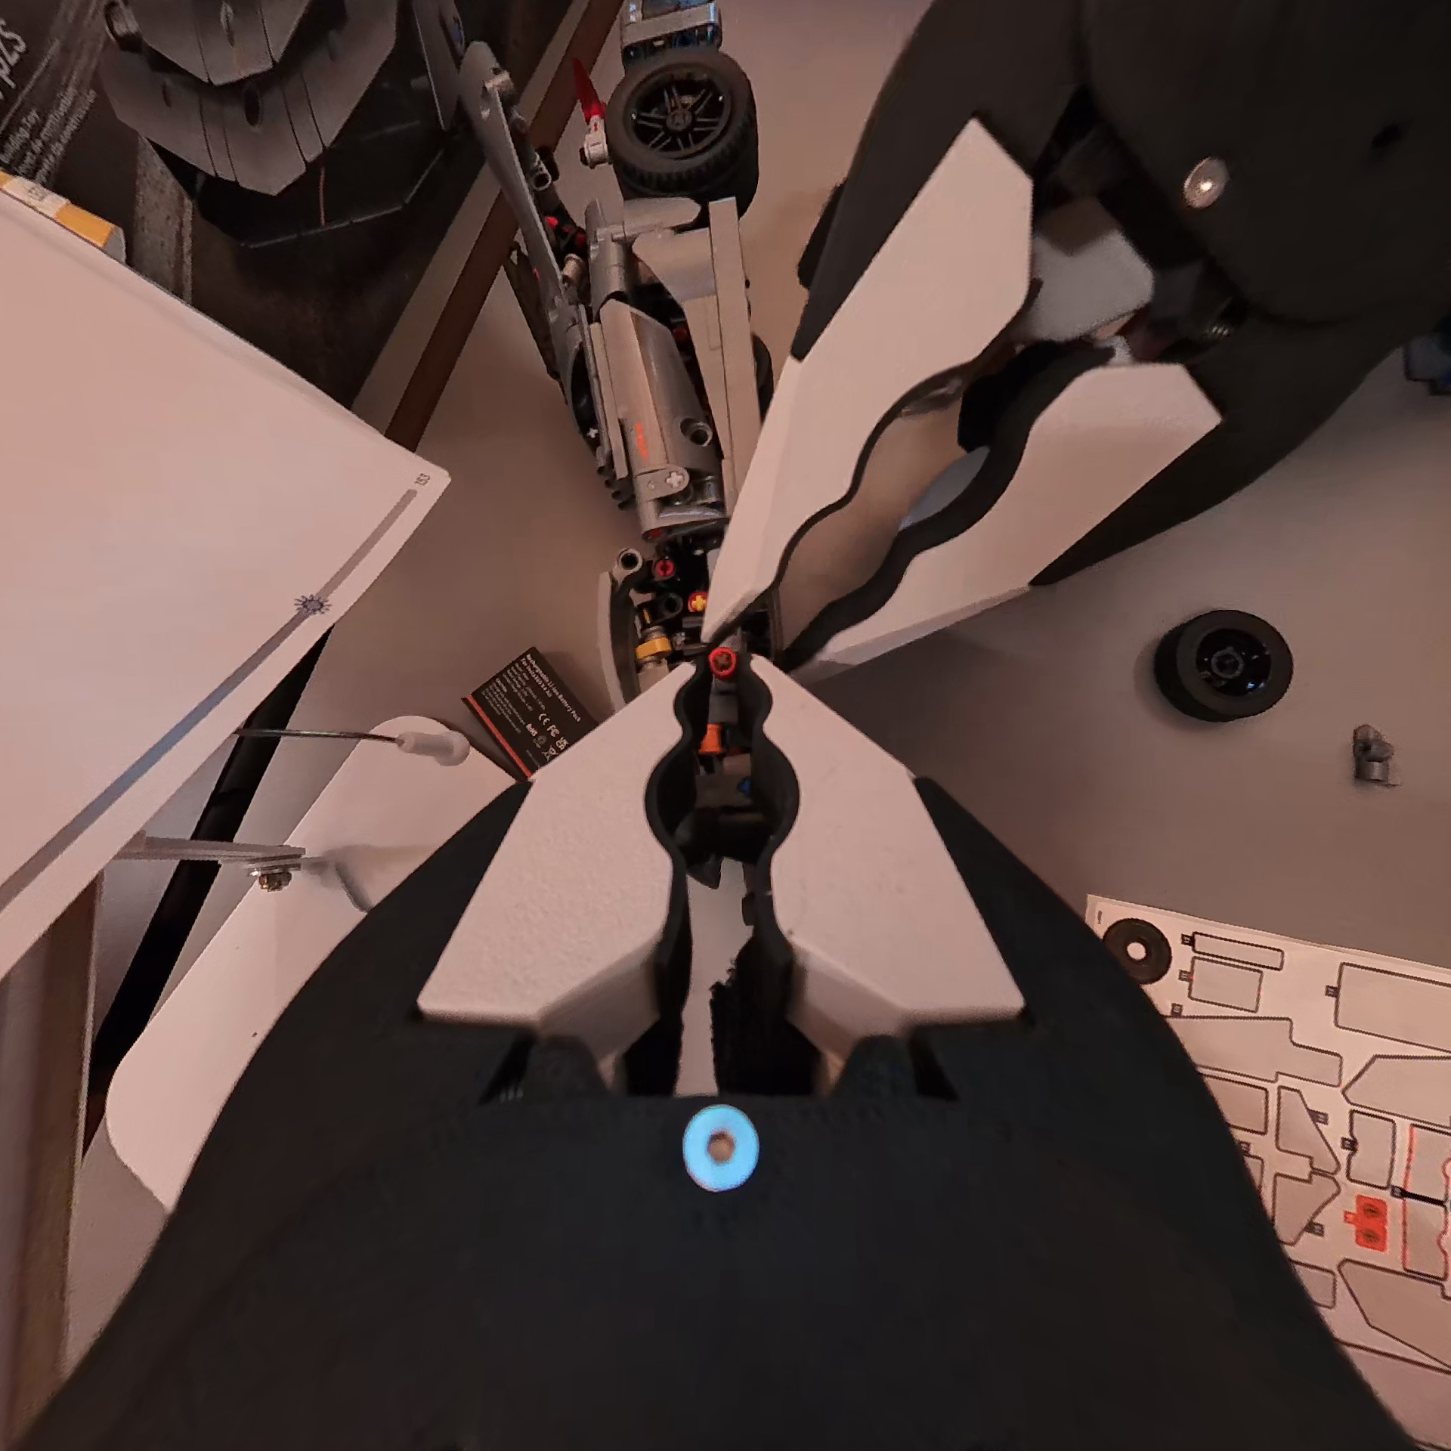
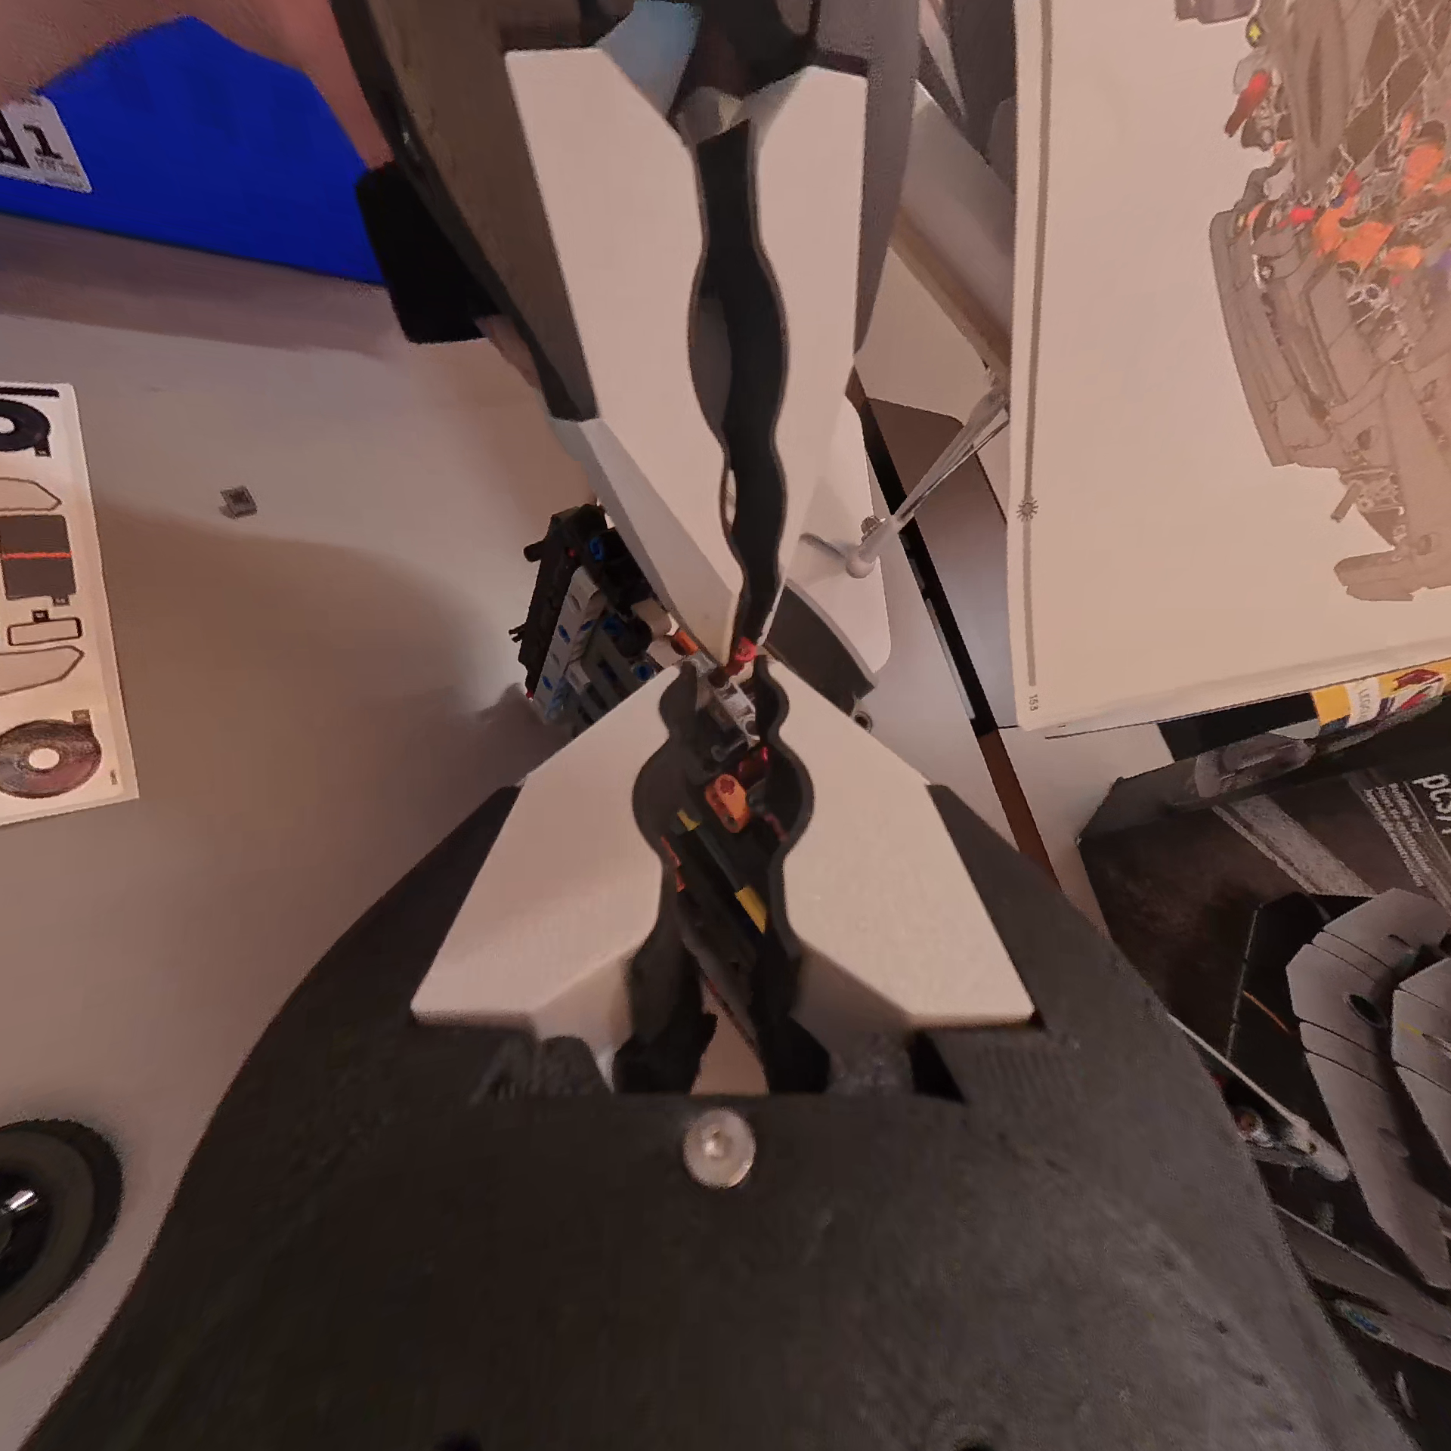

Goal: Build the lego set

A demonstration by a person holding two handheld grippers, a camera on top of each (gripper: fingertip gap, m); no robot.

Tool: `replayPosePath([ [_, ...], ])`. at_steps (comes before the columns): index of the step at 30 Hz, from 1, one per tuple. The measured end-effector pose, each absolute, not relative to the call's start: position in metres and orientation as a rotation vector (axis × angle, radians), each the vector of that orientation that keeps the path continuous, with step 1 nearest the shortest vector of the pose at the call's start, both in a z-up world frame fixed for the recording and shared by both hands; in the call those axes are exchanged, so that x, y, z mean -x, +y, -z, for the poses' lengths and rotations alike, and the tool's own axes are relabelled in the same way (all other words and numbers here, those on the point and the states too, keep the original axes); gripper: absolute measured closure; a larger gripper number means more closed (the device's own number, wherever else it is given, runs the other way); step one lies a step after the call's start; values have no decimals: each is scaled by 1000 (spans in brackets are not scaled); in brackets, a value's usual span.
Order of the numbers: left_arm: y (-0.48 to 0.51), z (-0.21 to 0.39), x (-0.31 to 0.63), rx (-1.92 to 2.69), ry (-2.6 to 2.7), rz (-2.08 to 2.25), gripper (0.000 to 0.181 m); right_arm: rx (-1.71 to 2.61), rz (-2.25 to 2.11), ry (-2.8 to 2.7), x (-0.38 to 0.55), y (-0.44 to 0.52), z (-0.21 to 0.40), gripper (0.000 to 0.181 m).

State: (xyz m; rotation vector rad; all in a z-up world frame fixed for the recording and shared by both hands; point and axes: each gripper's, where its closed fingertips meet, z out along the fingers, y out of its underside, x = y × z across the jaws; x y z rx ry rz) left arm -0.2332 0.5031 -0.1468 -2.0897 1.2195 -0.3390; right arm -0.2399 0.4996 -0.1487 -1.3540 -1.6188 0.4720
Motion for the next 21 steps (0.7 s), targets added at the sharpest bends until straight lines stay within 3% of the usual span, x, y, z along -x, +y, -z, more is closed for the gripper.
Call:
replayPosePath([
  [5, 504, 147, 235, 2092, 1212, 342, 177, 1416, -513, -1617, 241, 505, 152, 179],
  [9, 501, 147, 234, 2088, 1223, 378, 177, 1454, -603, -1613, 244, 501, 153, 172],
  [21, 502, 146, 235, 2077, 1211, 397, 177, 1495, -714, -1591, 246, 500, 153, 176],
])
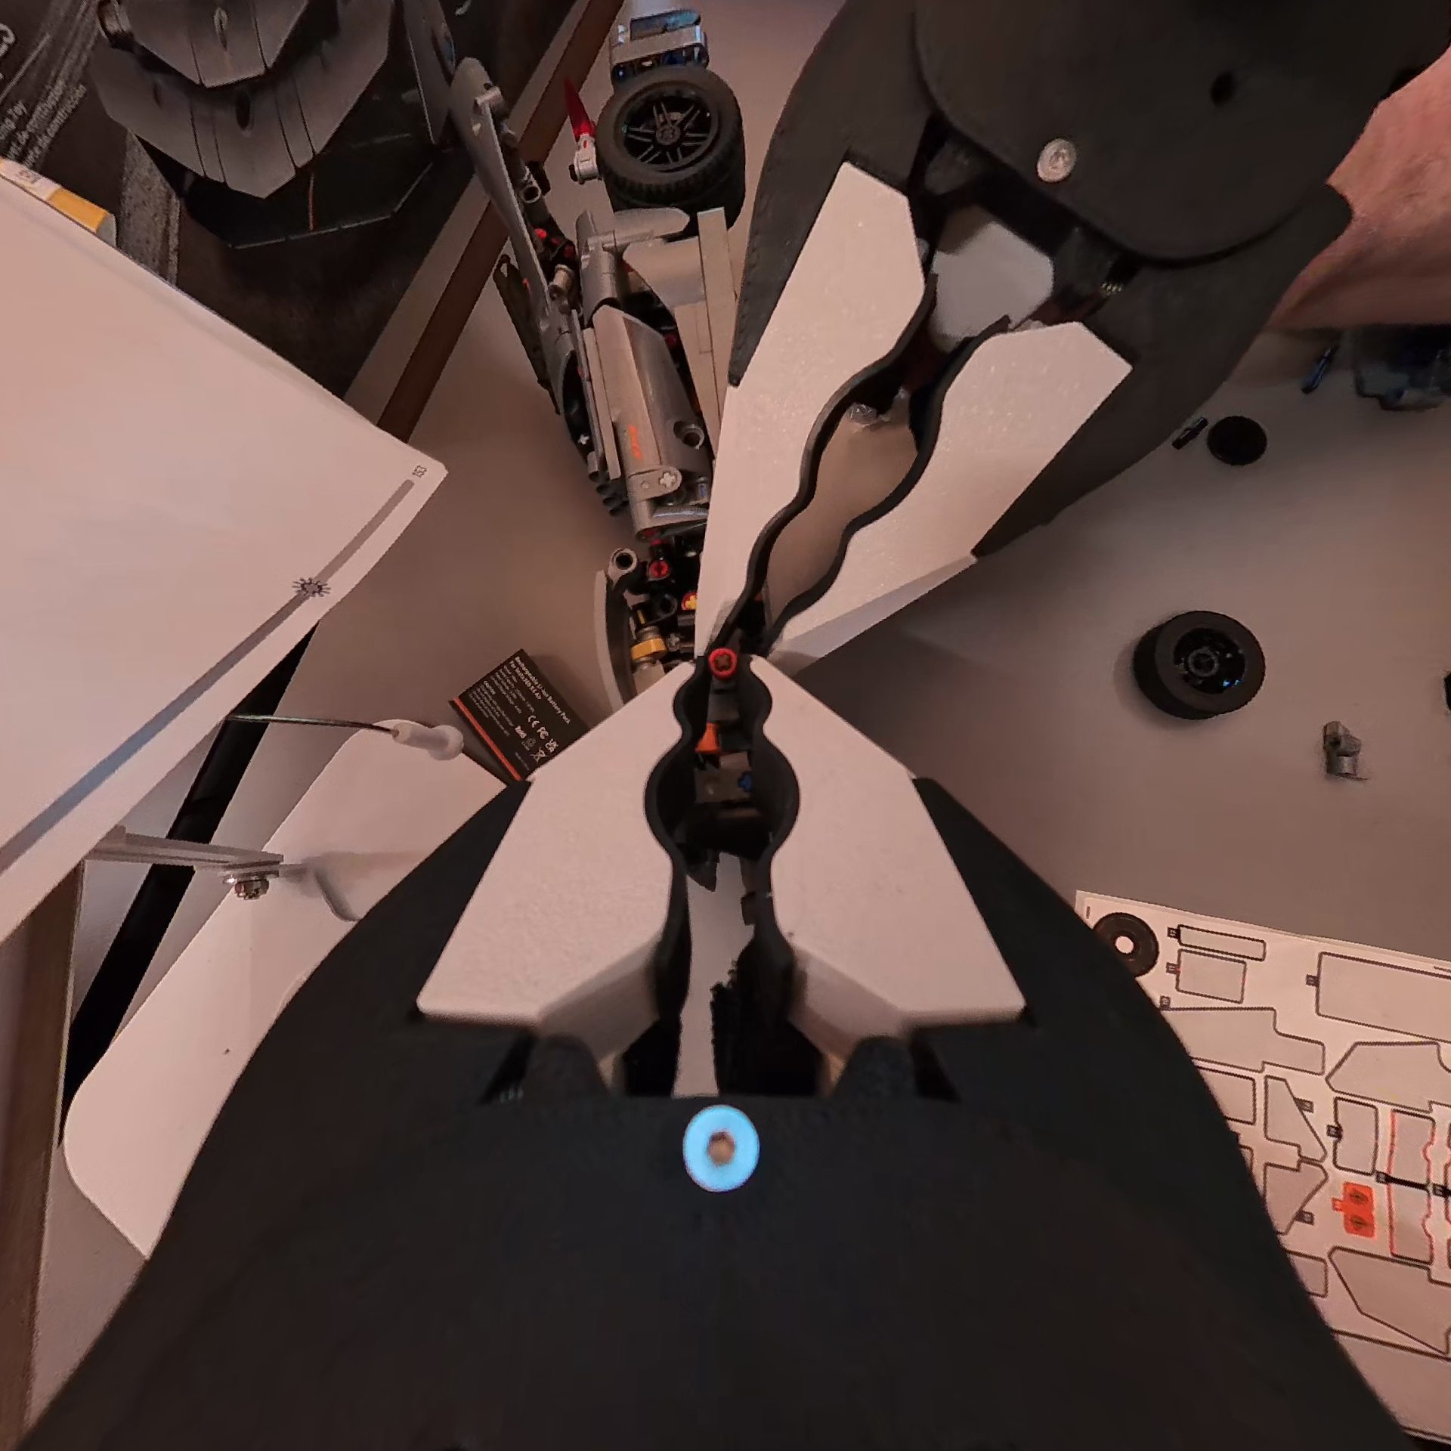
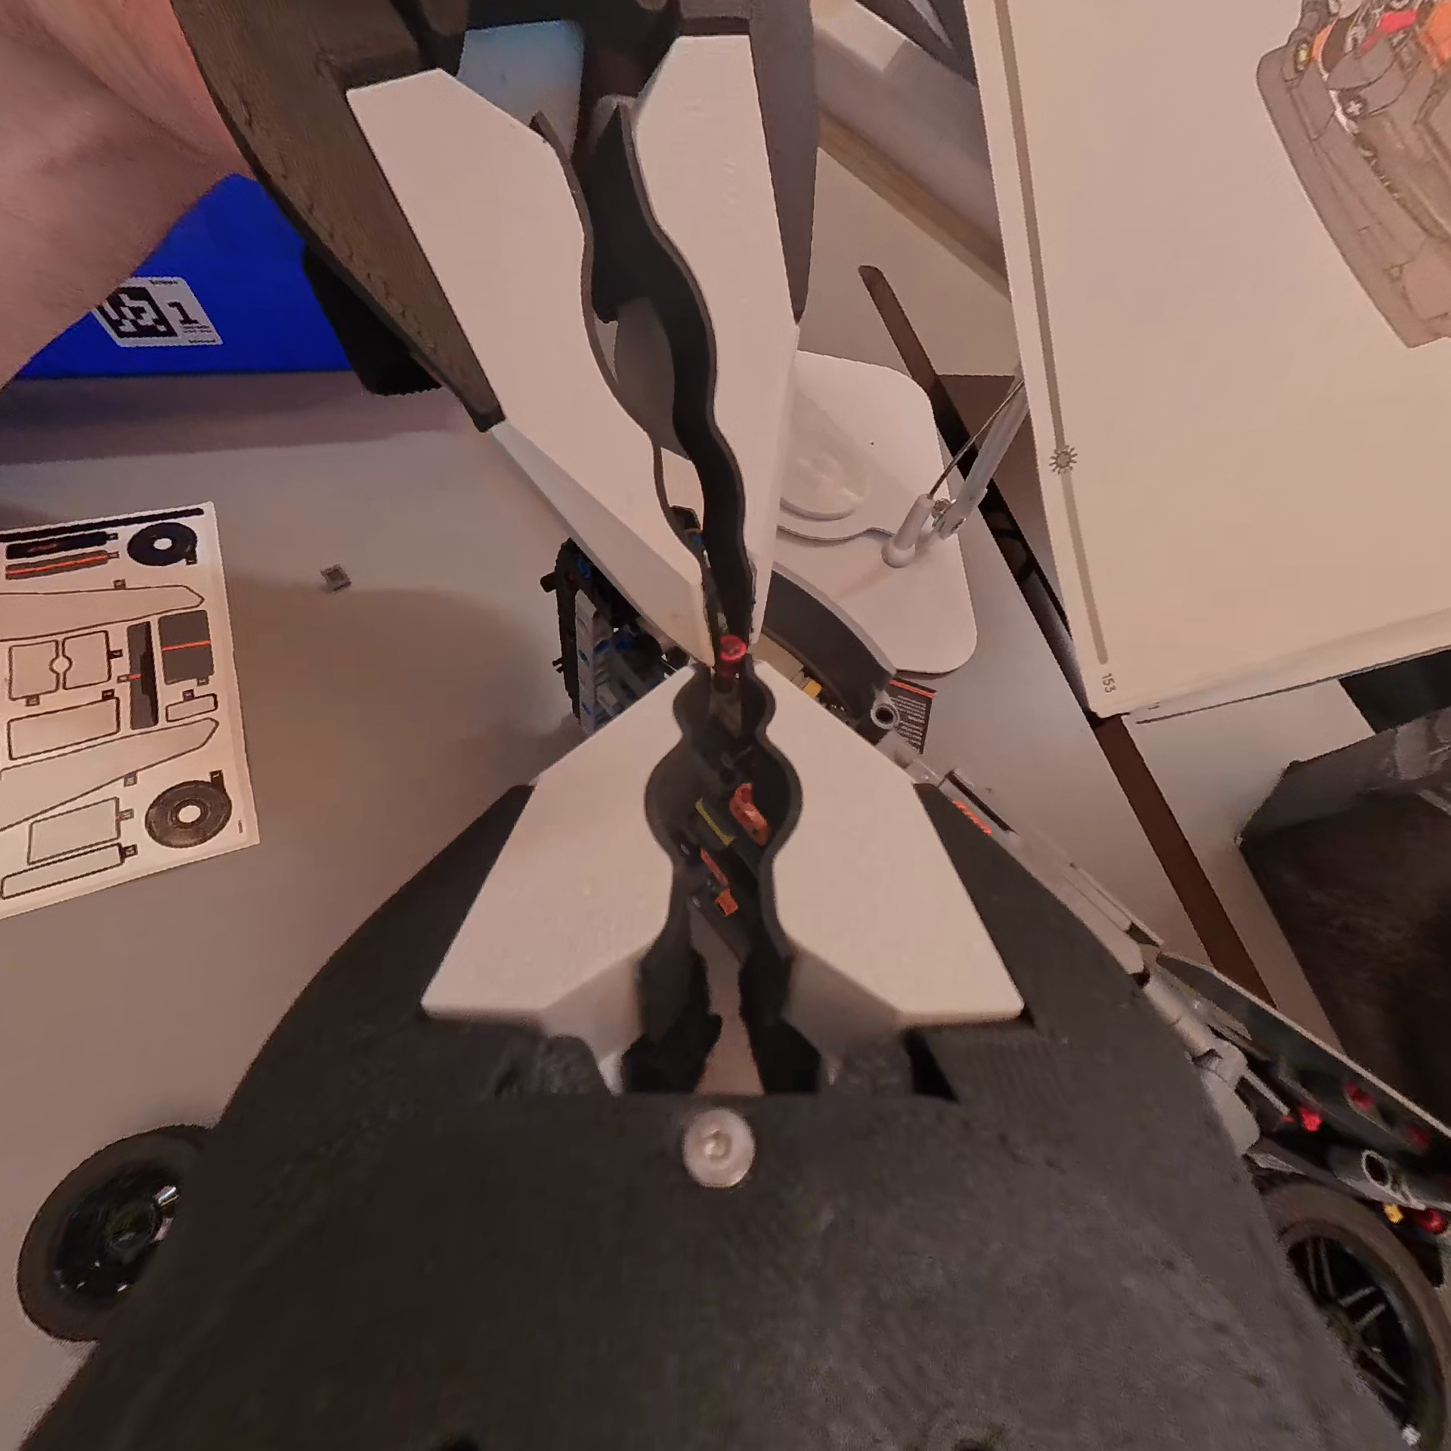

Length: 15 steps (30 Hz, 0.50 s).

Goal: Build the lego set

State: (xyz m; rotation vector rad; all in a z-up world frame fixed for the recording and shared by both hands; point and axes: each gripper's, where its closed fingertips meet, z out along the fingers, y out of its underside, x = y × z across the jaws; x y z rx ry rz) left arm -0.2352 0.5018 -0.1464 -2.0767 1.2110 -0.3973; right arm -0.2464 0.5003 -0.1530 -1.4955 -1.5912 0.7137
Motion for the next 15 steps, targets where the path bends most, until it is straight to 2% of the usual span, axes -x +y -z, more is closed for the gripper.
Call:
replayPosePath([
  [15, 502, 155, 242, 2087, 1241, 355, 178, 1504, -792, -1569, 245, 500, 152, 180],
])
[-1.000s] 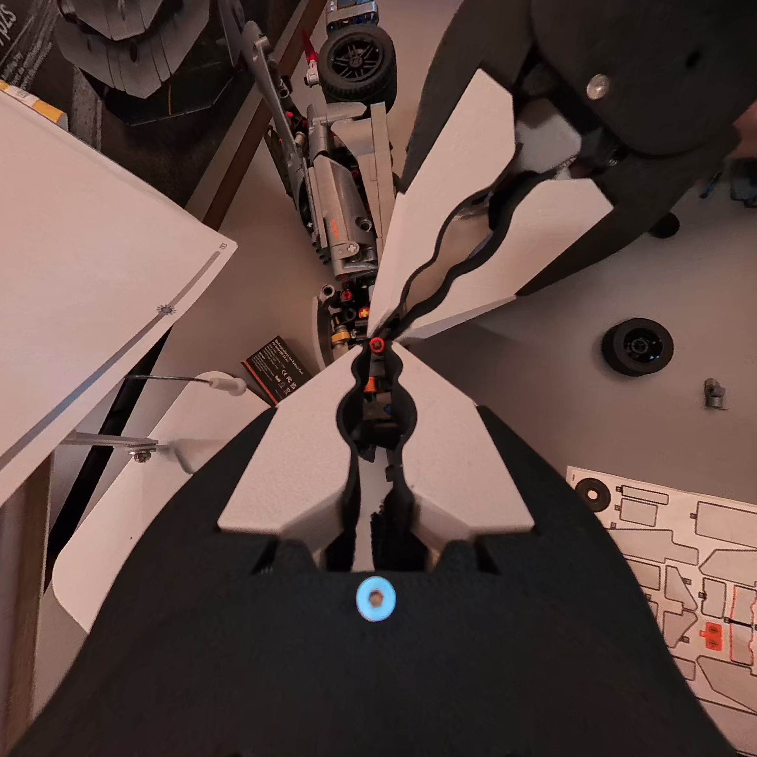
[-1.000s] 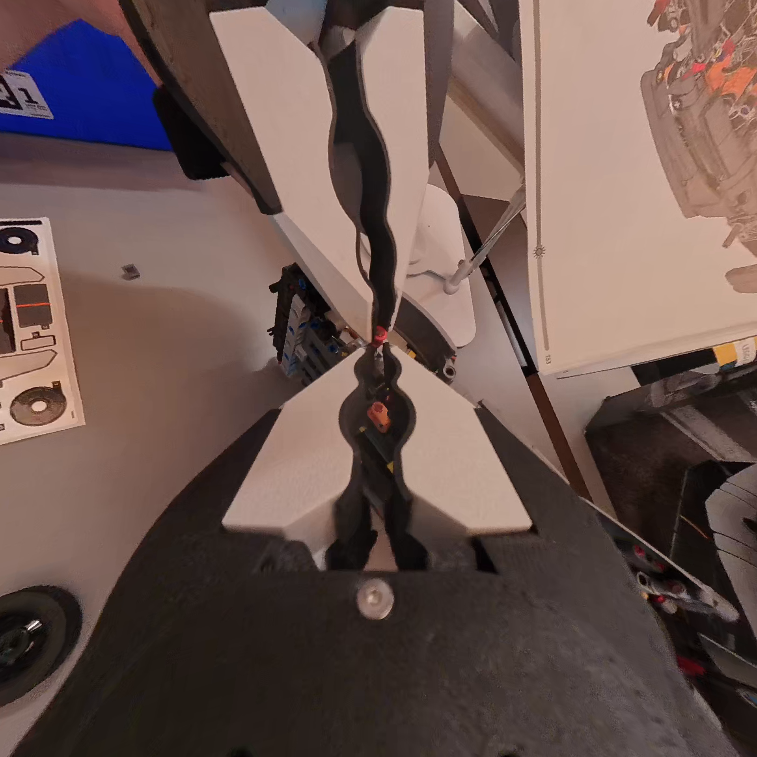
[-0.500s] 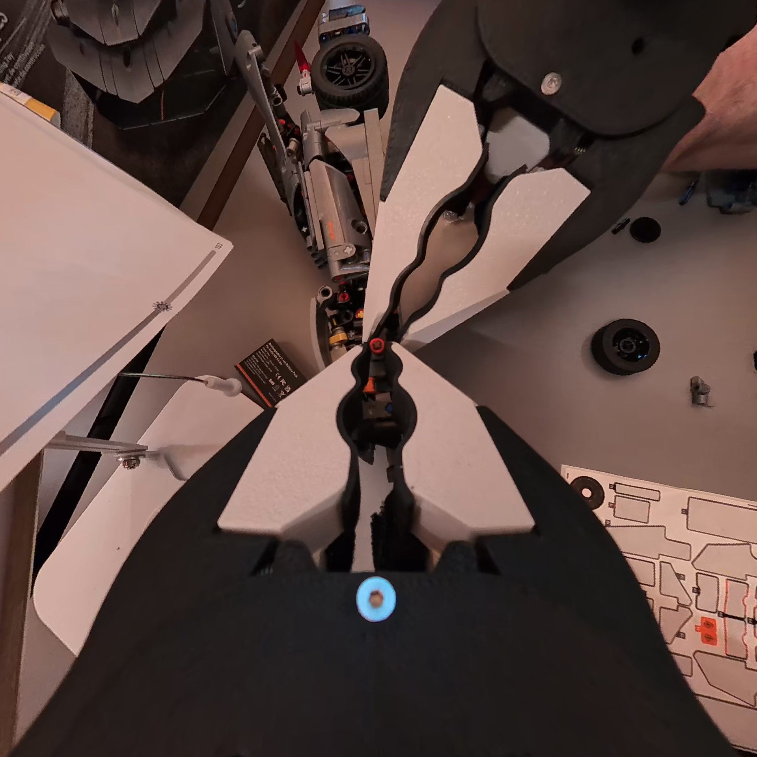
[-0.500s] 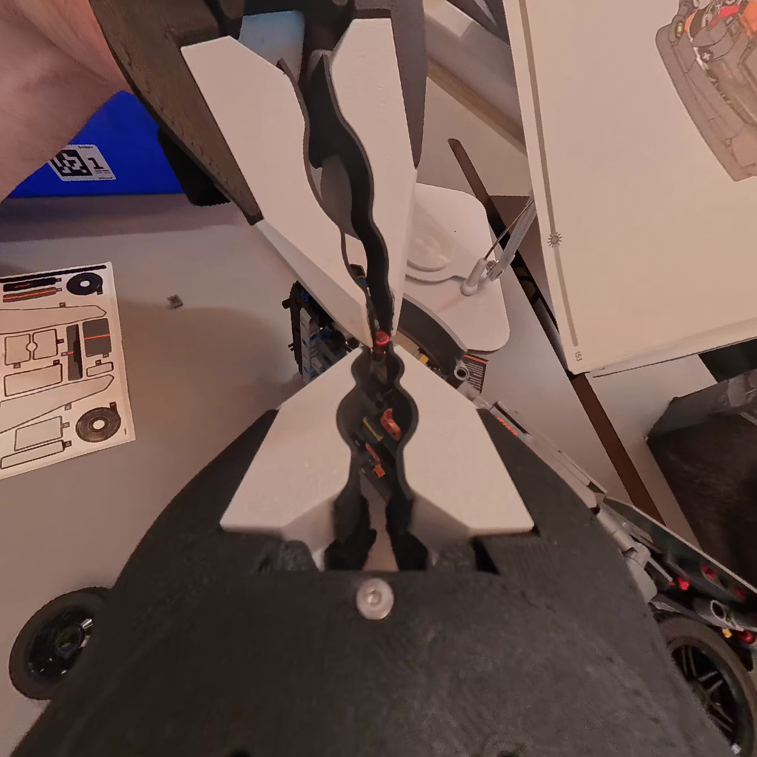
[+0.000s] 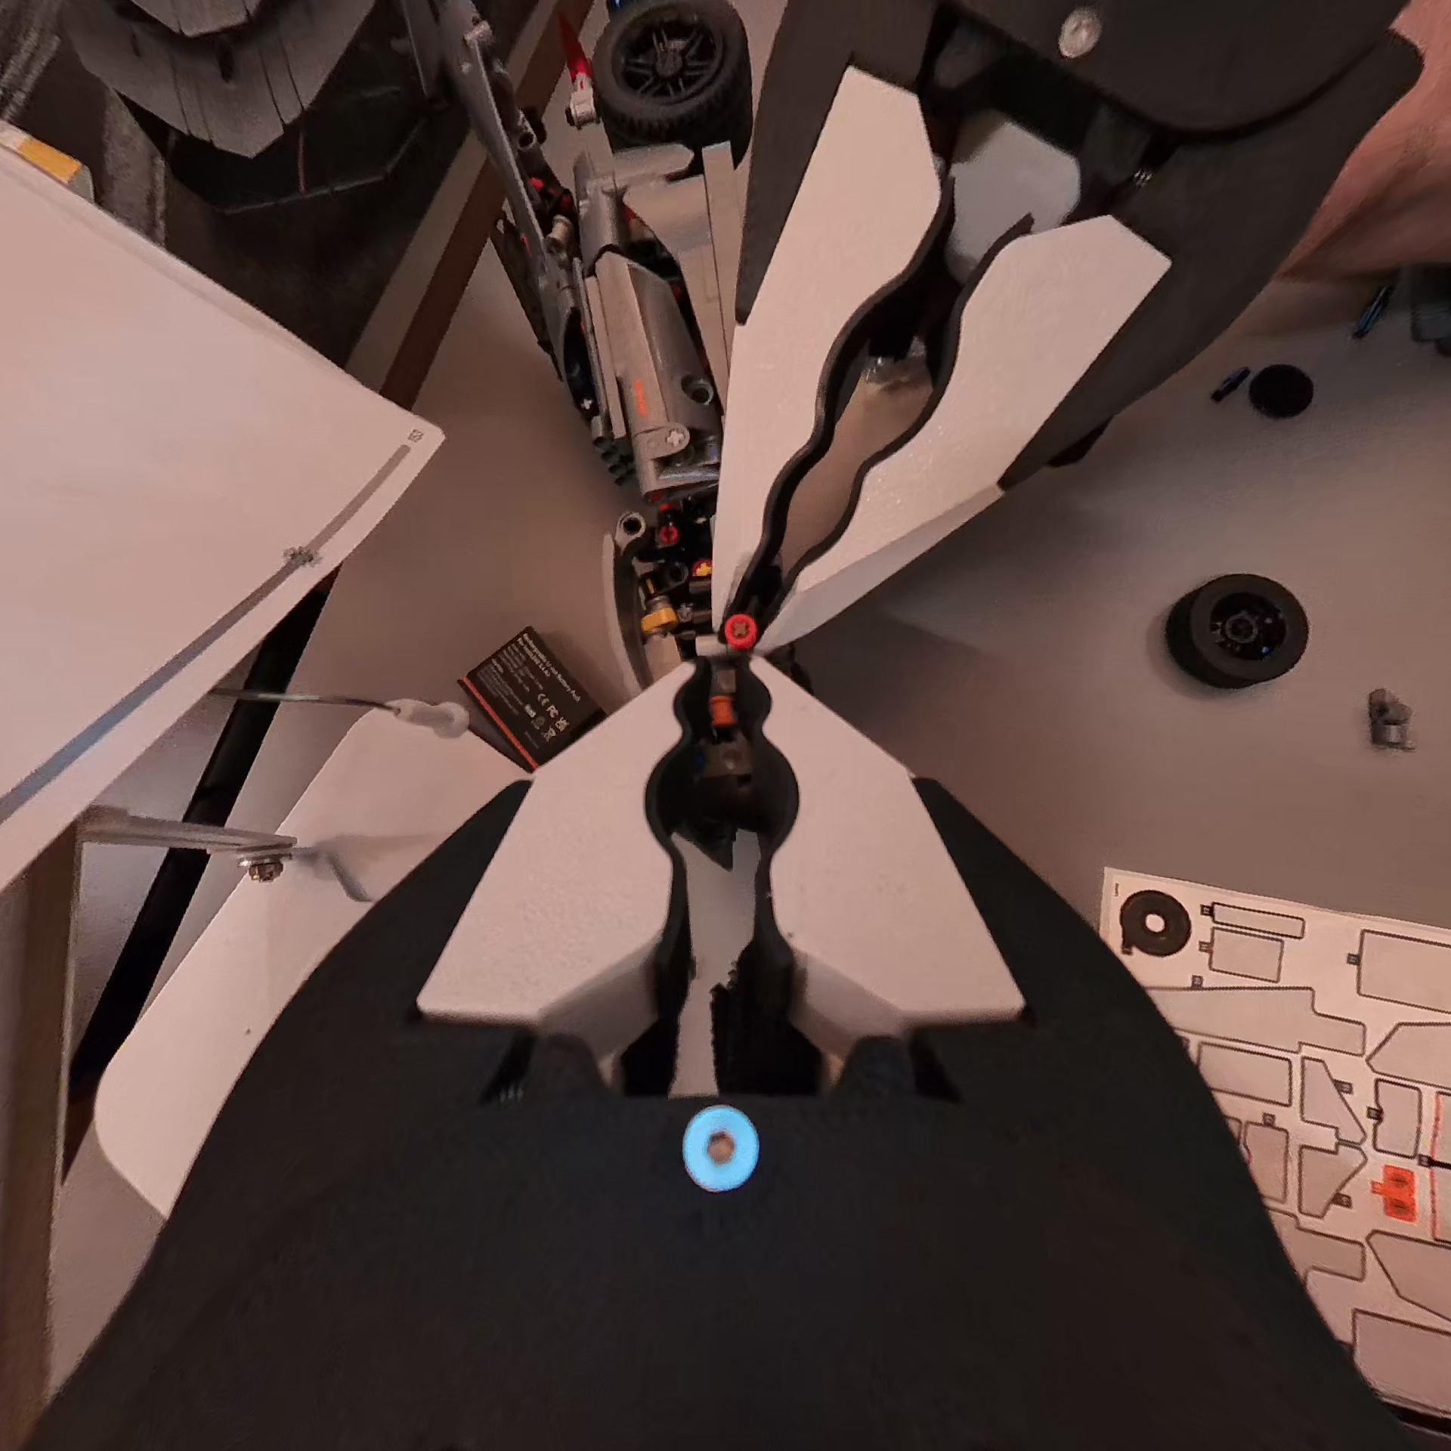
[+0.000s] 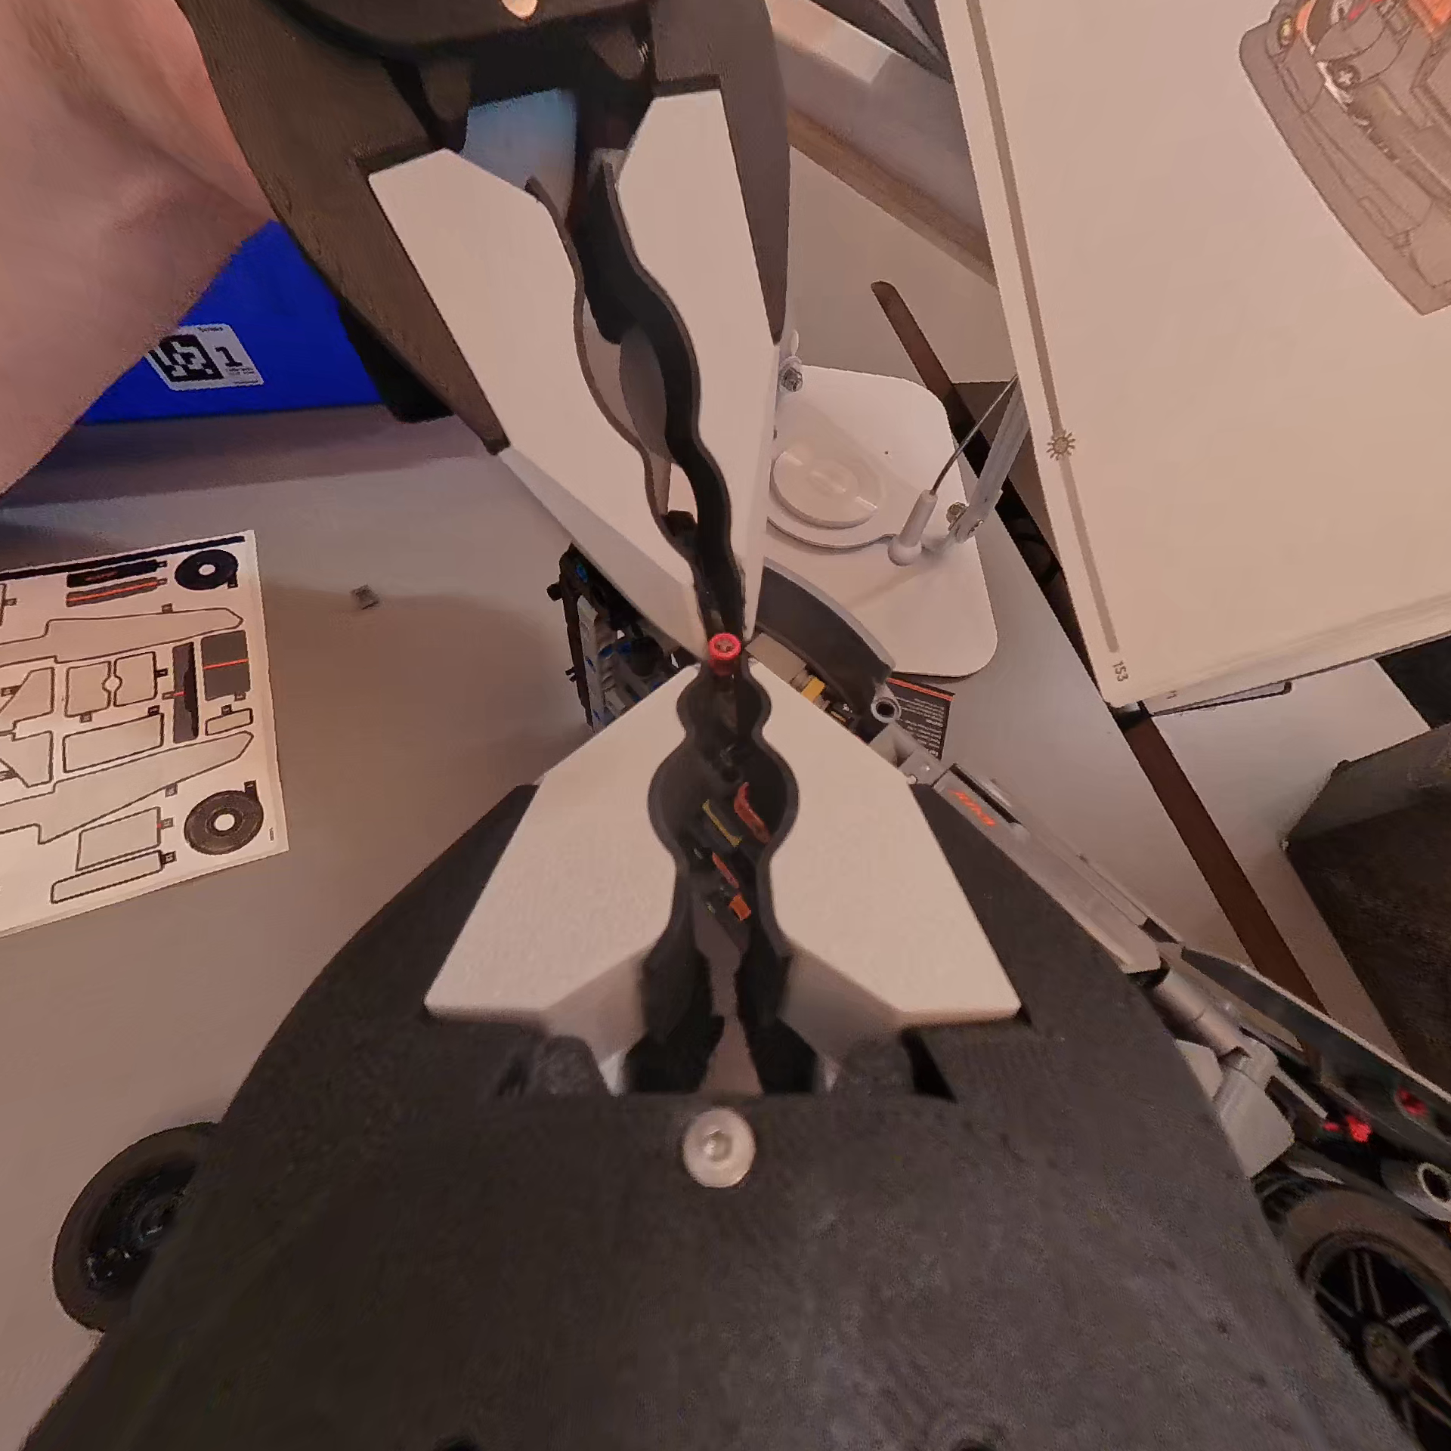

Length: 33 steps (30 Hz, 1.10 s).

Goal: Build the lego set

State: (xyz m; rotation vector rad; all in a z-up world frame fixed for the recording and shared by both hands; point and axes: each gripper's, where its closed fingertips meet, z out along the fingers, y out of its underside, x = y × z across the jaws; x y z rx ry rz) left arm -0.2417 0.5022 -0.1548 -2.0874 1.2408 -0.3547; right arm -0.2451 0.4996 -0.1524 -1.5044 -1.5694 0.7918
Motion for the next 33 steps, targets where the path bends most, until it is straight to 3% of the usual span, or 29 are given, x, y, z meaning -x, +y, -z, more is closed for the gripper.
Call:
replayPosePath([
  [16, 487, 145, 237, 2064, 1315, 325, 181, 1474, -773, -1585, 235, 491, 153, 180],
  [20, 495, 120, 253, 2024, 1188, 297, 175, 1469, -778, -1585, 232, 489, 154, 180],
  [29, 499, 148, 252, 2151, 1125, 500, 160, 1457, -773, -1578, 220, 485, 154, 180],
  [33, 498, 150, 244, 2160, 1119, 544, 163, 1451, -778, -1572, 215, 481, 154, 180],
])
